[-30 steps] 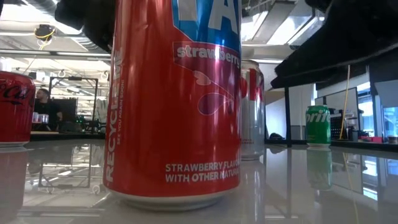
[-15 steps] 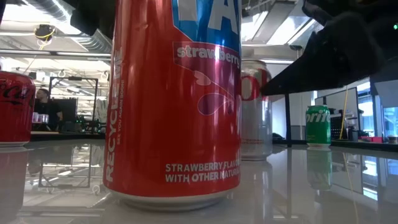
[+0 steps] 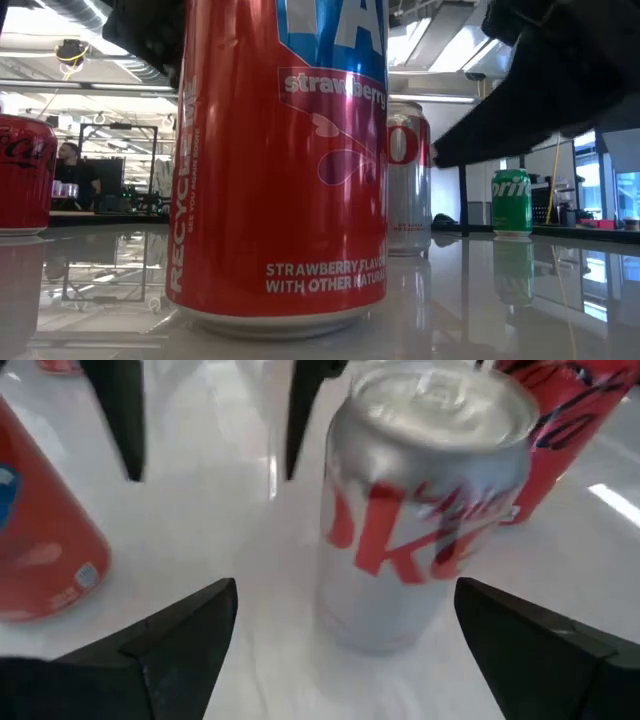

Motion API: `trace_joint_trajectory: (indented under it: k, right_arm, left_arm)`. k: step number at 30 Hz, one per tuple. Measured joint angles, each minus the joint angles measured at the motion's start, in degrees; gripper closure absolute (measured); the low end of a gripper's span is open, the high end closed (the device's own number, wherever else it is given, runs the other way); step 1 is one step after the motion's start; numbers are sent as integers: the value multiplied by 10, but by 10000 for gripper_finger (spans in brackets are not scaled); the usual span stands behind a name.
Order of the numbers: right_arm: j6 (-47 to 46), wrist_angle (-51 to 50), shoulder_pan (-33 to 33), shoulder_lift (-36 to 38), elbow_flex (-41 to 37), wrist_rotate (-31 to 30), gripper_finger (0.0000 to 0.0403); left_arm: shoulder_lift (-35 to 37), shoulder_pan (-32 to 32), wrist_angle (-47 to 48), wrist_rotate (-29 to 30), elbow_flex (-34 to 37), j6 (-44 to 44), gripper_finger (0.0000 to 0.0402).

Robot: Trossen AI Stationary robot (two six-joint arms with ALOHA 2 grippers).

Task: Place canned beverage on shelf
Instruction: Put the white soda can on the shelf aligned with the other white soda can

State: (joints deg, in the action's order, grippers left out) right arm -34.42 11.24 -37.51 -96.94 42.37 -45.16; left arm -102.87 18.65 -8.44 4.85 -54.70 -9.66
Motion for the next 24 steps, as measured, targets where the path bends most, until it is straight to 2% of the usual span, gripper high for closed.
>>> trace_joint_trajectory:
  k: [6, 8, 14, 19, 24]
  right_arm:
    - [-5, 92, -11, -75, 0, -115, 31]
    - [-5, 111, -8, -93, 0, -137, 31]
    - [4, 192, 13, -128, 0, -158, 31]
    - [5, 190, 18, -129, 1, -187, 31]
    - [44, 205, 30, -129, 1, -191, 31]
  left_arm:
    - [0, -4, 27, 129, 0, -4, 60]
    - [0, -12, 13, 138, 2, 5, 60]
    - [0, -32, -34, 71, 2, 45, 60]
    - [0, -37, -54, 35, 2, 58, 60]
    - [0, -36, -79, -13, 2, 58, 60]
